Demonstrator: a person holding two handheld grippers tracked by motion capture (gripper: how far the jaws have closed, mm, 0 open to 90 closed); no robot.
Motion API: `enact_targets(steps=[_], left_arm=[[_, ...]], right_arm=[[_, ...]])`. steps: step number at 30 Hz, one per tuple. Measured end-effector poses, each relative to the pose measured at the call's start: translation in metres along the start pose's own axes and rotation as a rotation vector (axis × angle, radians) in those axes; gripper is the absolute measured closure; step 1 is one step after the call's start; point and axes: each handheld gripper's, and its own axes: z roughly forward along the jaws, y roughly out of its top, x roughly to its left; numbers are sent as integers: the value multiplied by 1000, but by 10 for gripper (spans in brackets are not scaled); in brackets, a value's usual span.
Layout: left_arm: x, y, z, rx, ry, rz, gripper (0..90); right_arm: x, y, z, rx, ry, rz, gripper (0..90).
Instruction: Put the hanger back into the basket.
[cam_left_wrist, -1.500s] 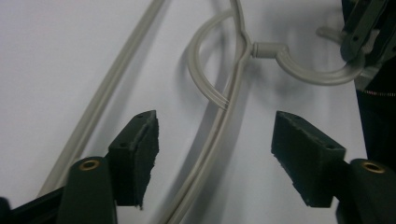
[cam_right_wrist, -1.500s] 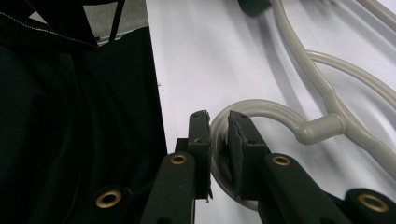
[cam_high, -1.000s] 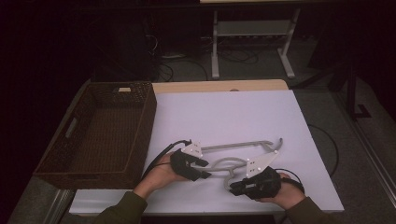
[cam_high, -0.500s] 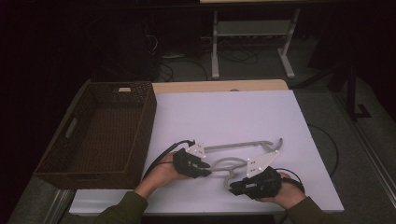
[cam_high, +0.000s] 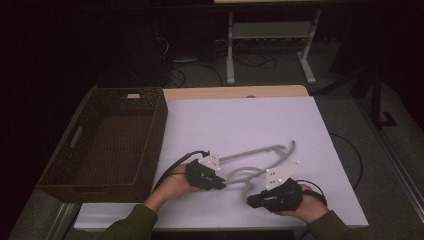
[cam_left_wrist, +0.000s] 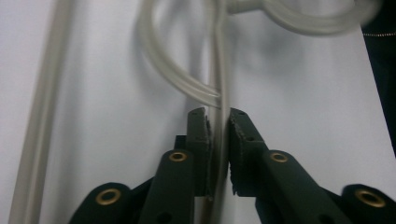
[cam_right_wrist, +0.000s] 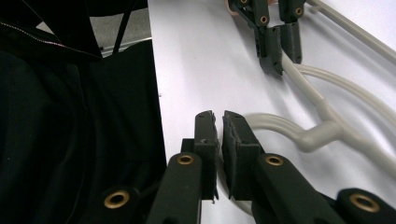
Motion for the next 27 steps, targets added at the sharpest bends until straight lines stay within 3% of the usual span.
enact_targets(steps=[2,5,10,16,18,27], left_arm=[[1,-1,-2,-5,4,-7,817],[3,-1,-4,-27,1,-21,818],[4,0,-7,-39,3,-40,819],[6,-1,-10,-60,-8,-76,820],[6,0,-12,-69,-8,-87,820],[13,0,-26,-114,17,-149,821]], right_arm=[[-1,-1,0,0,-17,-9,747],[-1,0,-4,-33,-43,17,626],[-3,0,-13,-121,-123,78,394],[-8,-4,-22,-162,-201,109,194],[-10,-6,-24,-170,-241,118,155],[-12,-18,-33,-221,-296,136,131]])
